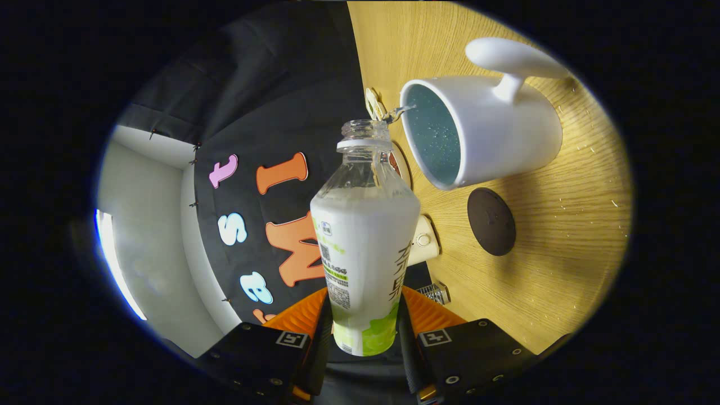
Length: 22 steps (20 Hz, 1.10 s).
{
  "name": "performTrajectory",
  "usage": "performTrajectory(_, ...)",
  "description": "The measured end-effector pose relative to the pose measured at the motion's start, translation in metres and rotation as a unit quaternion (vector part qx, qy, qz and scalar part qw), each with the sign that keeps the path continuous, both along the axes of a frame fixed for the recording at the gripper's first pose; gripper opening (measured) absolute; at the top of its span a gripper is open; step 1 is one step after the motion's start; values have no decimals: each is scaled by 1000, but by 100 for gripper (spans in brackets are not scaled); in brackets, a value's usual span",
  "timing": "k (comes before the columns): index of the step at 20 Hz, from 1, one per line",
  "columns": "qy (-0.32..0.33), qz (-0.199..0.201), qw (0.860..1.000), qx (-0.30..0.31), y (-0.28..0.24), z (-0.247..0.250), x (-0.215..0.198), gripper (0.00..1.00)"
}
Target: Take the bottle from table, then pour the juice into the cup, finally place the bottle on the coaster
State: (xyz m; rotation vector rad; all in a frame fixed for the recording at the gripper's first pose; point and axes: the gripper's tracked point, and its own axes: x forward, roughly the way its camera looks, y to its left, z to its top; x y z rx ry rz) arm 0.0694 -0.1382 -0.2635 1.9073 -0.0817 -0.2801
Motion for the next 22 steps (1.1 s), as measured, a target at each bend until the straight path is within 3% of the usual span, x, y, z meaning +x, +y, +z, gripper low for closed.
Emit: performTrajectory(22,-24,-18,997,78,-10,30,2,57)
